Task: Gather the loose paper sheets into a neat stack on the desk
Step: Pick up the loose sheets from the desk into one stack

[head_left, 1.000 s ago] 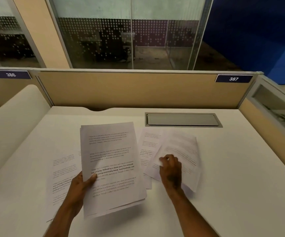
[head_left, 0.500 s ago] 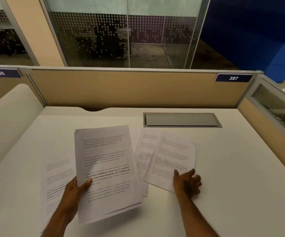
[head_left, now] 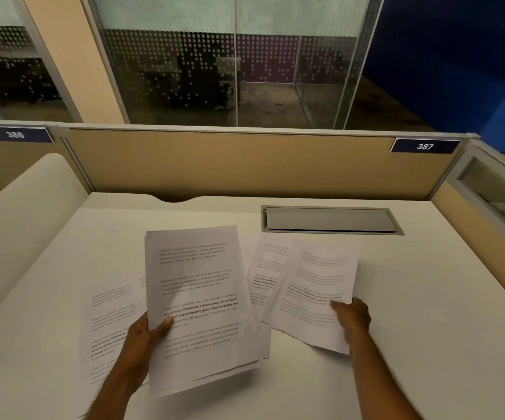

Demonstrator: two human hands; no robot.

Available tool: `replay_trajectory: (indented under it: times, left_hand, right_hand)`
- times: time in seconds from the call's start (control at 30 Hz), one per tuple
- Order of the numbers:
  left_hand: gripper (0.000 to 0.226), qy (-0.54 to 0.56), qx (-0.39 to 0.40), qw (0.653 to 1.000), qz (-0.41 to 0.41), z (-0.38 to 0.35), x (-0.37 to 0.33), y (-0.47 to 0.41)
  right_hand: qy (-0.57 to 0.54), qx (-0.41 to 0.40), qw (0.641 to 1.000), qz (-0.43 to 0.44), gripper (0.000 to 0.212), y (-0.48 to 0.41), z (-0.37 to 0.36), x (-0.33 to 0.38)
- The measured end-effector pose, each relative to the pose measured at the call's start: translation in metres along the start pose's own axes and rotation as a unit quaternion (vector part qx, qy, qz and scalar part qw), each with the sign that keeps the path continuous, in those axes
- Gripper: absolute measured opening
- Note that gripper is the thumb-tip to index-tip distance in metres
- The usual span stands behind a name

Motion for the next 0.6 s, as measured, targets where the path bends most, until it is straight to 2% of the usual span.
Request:
replay_trajectory:
  times: [0.1,0.17,0.27,0.3,0.33,0.43,0.47,0.5,0.6]
  left_hand:
    - [0.022,0.007,0.012,1.0,-0.005,-0.002,-0.004,-0.002]
    - [0.031,0.02,0.018,1.0,-0.012,-0.001,-0.009,-0.001]
    - [0.083,0.028,0.028,0.999,-0.013,0.003,-0.016,-0.002]
    - [0.089,0.033,0.031,0.999,-0.017,0.003,-0.017,-0.001]
    - [0.085,0.036,0.032,0.999,-0.02,0.003,-0.019,-0.002]
    - [0.045,0.047,0.039,0.998,-0.029,0.0,-0.021,-0.003]
    - [0.042,0.051,0.044,0.997,-0.027,-0.001,-0.022,-0.002]
    - [0.047,0.057,0.053,0.996,-0.029,-0.004,-0.024,0.0]
    - [0.081,0.052,0.068,0.995,-0.042,-0.005,-0.03,0.006]
  right_hand:
    - [-0.037,0.03,0.992,0.117,0.03,0.023,0.023,0.045]
    - [-0.127,0.084,0.975,0.161,0.028,0.047,0.039,0.075]
    - [-0.196,0.186,0.944,0.188,0.037,0.083,0.049,0.102]
    - [-0.198,0.219,0.937,0.187,0.043,0.091,0.044,0.104]
    - [-0.202,0.245,0.93,0.182,0.049,0.098,0.033,0.105]
    - [-0.208,0.32,0.913,0.147,0.074,0.121,-0.018,0.095]
    - [-0.205,0.342,0.905,0.145,0.076,0.13,-0.037,0.089]
    - [-0.198,0.359,0.9,0.147,0.068,0.139,-0.055,0.084]
    - [-0.176,0.374,0.899,0.145,0.041,0.155,-0.099,0.065]
Point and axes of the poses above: each hand's wrist, its own y-axis away from the middle knuckle, its own z-axis out of the back of the hand, x = y × z, the point moved 6 cm from there along -y, towards the middle knuckle, and after that the axes turned 4 degrees about -z, right-handed, at the moved point
